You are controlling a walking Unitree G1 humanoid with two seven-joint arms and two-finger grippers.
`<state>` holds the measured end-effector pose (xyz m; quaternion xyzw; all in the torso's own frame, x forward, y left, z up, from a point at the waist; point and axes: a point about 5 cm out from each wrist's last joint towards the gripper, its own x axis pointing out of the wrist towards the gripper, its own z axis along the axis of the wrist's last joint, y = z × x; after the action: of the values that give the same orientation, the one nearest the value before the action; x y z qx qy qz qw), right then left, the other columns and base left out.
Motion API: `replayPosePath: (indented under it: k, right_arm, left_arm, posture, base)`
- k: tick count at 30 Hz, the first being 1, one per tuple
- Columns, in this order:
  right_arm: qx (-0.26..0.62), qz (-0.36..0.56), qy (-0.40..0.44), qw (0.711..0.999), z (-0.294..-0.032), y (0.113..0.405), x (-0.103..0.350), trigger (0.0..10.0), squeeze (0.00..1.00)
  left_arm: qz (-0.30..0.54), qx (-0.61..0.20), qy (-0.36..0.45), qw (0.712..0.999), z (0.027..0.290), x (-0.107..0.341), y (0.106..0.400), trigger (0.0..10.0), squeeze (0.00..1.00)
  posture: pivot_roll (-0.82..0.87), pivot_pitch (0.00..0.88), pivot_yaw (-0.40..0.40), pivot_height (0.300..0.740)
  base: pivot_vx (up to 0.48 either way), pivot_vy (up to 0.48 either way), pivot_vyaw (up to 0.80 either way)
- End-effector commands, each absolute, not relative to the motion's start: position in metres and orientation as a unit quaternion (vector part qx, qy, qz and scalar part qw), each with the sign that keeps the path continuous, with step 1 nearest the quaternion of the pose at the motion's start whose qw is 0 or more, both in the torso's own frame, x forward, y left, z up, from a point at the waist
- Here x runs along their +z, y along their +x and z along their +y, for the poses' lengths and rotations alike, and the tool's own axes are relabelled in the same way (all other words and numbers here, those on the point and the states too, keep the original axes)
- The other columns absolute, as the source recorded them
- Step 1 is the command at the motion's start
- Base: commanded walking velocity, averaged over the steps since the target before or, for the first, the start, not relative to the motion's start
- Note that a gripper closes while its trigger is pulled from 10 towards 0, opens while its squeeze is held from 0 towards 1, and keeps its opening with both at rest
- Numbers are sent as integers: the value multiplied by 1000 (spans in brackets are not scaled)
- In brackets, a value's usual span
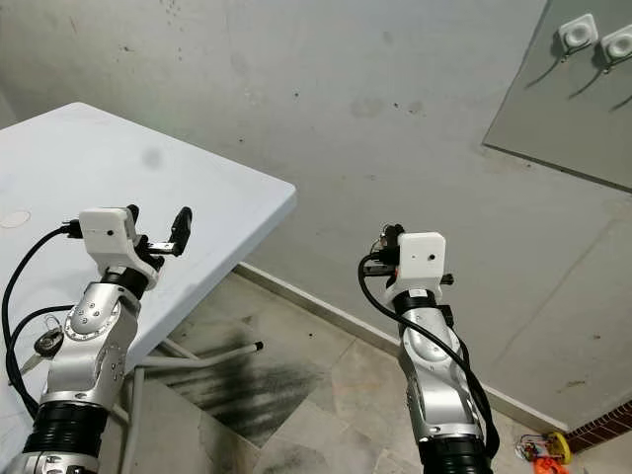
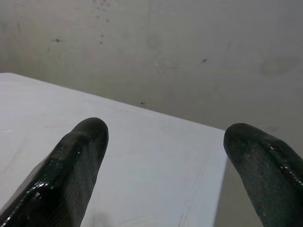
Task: Hang keys on a hook
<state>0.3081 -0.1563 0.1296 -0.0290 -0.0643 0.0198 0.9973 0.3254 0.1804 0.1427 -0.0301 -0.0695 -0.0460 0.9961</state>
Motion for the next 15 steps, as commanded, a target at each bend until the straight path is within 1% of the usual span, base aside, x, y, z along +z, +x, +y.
replayPosePath:
  k: [1, 15]
  right_arm:
    - [22, -68, -31, 997, -156, 308, 132, 10000, 0]
    - [16, -66, -29, 997, -157, 307, 131, 10000, 0]
  left_arm:
    - [-73, -51, -29, 996, 179, 145, 326, 10000, 0]
    - [-67, -49, -28, 996, 179, 144, 326, 10000, 0]
  posture:
    - [-28, 0, -1, 740]
    - [-35, 0, 9, 740]
  base:
    - [0, 0, -788]
    - [0, 0, -784]
